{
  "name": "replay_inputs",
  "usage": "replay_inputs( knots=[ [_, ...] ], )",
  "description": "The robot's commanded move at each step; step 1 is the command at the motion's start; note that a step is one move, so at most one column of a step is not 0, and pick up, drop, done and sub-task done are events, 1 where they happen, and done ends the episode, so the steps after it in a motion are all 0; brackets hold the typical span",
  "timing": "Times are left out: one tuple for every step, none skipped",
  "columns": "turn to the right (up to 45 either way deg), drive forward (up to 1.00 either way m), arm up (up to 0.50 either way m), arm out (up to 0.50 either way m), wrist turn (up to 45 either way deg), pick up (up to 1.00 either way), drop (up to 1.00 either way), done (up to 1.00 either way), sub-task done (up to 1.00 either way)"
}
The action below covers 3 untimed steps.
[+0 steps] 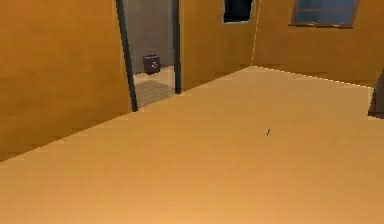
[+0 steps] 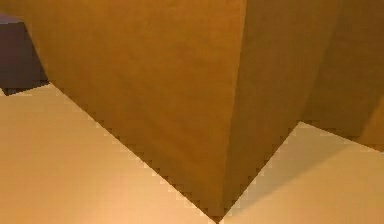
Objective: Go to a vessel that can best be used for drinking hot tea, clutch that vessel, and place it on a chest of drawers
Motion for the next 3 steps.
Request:
replay_inputs(
  knots=[
    [45.0,0.00,0.00,0.00,0.0,0.00,0.00,0.00,0.00],
    [45.0,0.00,0.00,0.00,0.0,0.00,0.00,0.00,0.00],
    [36.0,0.00,0.00,0.00,0.0,0.00,0.00,0.00,0.00]
  ],
)
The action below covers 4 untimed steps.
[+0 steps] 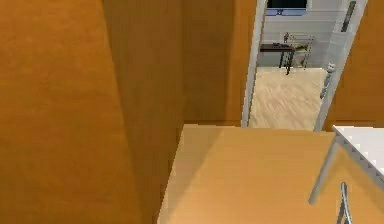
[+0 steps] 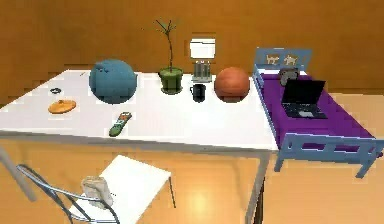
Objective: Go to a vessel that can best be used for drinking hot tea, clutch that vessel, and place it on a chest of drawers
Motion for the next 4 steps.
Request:
replay_inputs(
  knots=[
    [45.0,0.00,0.00,0.00,0.0,0.00,0.00,0.00,0.00],
    [45.0,0.00,0.00,0.00,0.0,0.00,0.00,0.00,0.00],
    [6.0,0.00,0.00,0.00,0.0,0.00,0.00,0.00,0.00],
    [0.0,0.55,0.00,0.00,0.0,0.00,0.00,0.00,0.00]
  ],
)
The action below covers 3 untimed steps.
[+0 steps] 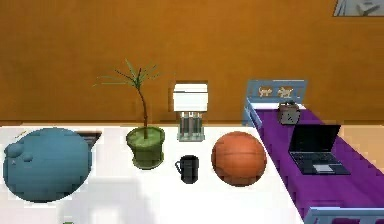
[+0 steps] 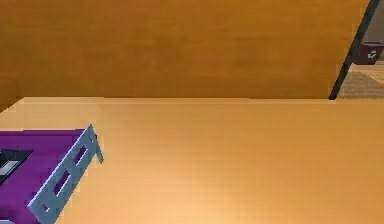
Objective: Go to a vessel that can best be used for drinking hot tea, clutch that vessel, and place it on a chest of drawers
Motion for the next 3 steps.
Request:
replay_inputs(
  knots=[
    [-45.0,0.00,0.00,0.00,0.0,0.00,0.00,0.00,0.00],
    [-39.0,0.00,0.00,0.00,0.0,0.00,0.00,0.00,0.00],
    [0.0,0.00,0.50,0.00,0.0,0.00,0.00,0.00,0.00]
  ],
)
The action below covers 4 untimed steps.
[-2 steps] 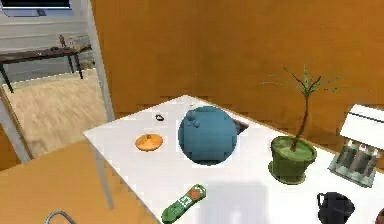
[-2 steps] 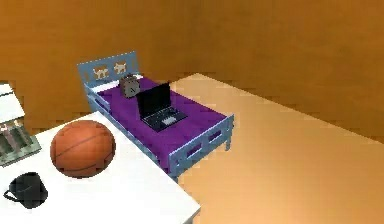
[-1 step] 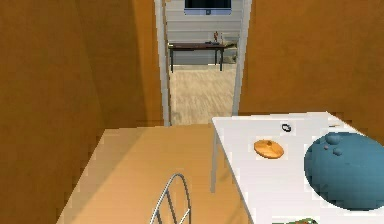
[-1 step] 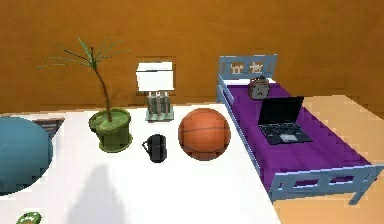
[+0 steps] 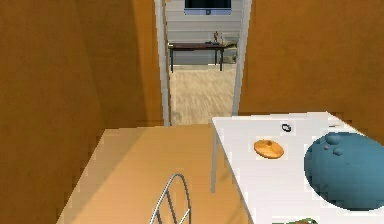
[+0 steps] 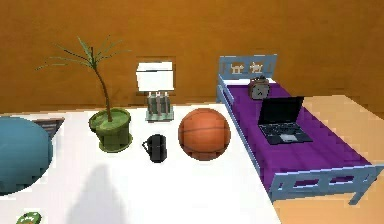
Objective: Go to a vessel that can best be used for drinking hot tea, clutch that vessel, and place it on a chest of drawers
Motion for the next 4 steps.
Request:
replay_inputs(
  knots=[
    [0.0,0.00,0.32,0.00,0.0,0.00,0.00,0.00,0.00],
    [0.0,0.00,0.00,0.40,0.0,0.00,0.00,0.00,0.00],
    [0.0,0.00,0.00,0.00,45.0,0.00,0.00,0.00,0.00],
    [0.0,0.00,0.00,0.00,45.0,0.00,0.00,0.00,0.00]
  ],
)
